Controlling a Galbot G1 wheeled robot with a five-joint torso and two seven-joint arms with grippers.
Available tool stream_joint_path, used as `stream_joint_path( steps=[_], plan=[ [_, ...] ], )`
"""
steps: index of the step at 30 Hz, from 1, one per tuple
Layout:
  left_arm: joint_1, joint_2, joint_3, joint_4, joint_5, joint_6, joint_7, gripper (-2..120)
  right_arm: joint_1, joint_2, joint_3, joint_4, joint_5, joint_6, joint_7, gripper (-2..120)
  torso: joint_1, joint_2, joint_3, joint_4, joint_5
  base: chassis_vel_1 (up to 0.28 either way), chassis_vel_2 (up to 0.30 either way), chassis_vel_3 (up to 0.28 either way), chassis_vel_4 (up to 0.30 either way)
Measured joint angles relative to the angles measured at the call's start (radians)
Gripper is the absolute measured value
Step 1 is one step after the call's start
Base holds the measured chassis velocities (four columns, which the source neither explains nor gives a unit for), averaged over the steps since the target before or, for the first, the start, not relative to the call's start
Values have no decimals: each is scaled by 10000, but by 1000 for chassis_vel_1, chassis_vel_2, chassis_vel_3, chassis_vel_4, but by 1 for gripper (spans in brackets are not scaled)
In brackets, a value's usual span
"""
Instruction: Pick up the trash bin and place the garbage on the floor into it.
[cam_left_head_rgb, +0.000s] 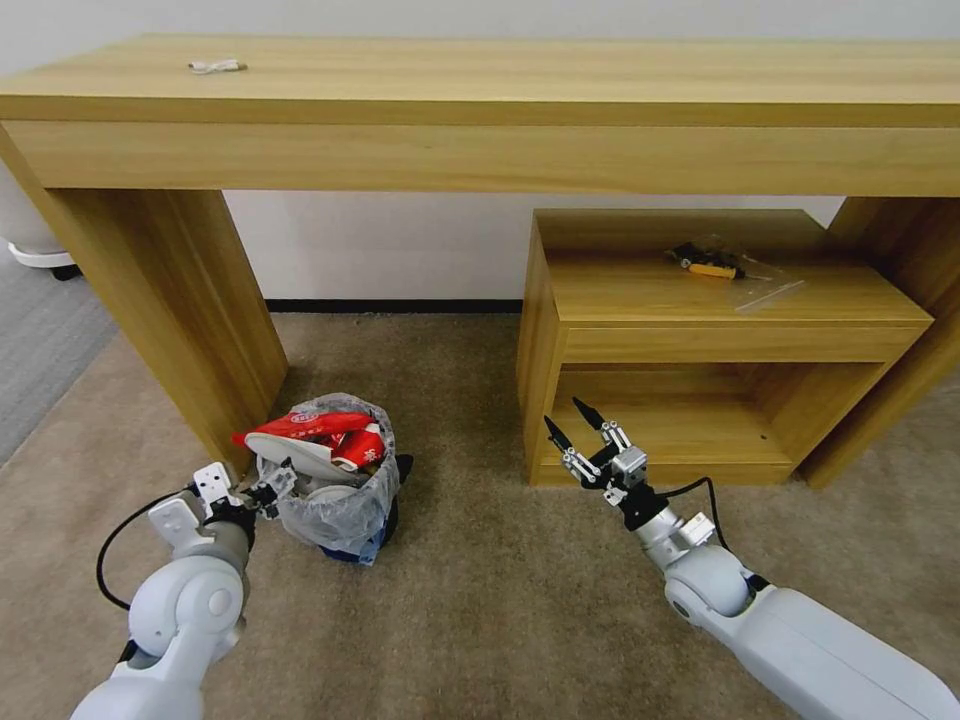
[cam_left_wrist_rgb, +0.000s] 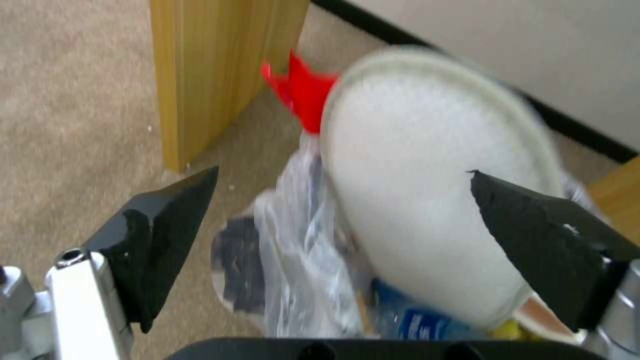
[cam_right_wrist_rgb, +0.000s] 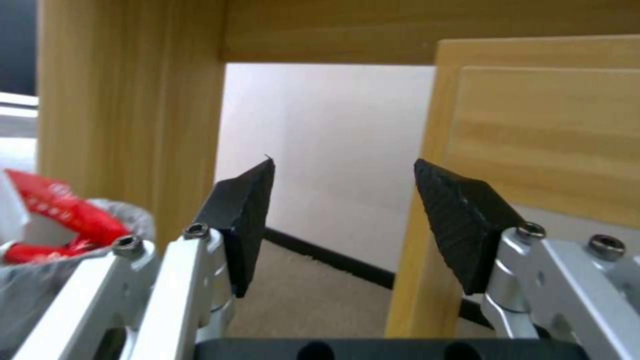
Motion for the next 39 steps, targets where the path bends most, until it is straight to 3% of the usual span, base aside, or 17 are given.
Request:
stream_joint_path(
  steps=[7, 13, 16, 19, 22, 24, 30, 34, 39],
  plan=[
    [51, -94, -612, -306, 297, -12, 318, 100, 0, 284, 633, -81, 158, -113, 115, 70, 0, 1, 0, 1, 2, 0, 0, 0, 0],
    [282, -245, -1098, -635, 749, -60, 706, 100, -249, 742, 1792, -123, 380, -333, 316, 75, 0, 1, 0, 1, 0, 0, 0, 0, 0],
    [386, -370, -1255, -762, 993, -132, 965, 100, -449, 933, 2307, 69, 521, -633, 558, 81, 0, 1, 0, 0, 2, 0, 0, 0, 0],
    [481, -599, -1358, -907, 1363, -167, 1346, 99, -678, 1300, 2916, 212, 617, -938, 925, 96, 0, 1, 0, 0, 0, 0, 0, 0, 0],
    [507, -766, -1382, -947, 1763, -244, 1648, 99, -738, 1587, 3077, 129, 573, -879, 1070, 100, 0, 1, 0, 1, 2, 0, 0, 0, 0],
    [529, -860, -1390, -980, 1972, -266, 1800, 99, -808, 1711, 3164, 142, 522, -905, 1147, 100, 0, 1, 0, 0, 0, 0, 0, 0, 0],
    [776, -1450, -1510, -1202, 3309, -443, 2741, 99, -1463, 2268, 3403, 609, -279, -1599, 2659, 100, 0, 1, 0, 1, 2, 0, 0, 0, 0],
    [833, -1722, -1606, -1290, 3564, -443, 2926, 100, -1724, 2219, 3548, 766, -563, -1993, 3148, 100, 0, 1, 0, 1, 2, 0, 0, 0, 0],
    [1022, -2306, -1831, -1559, 4272, -500, 3617, 99, -2208, 1829, 3823, 1012, -820, -2342, 3295, 100, 0, 1, 0, 1, 3, 0, 0, 0, 0]
  ],
)
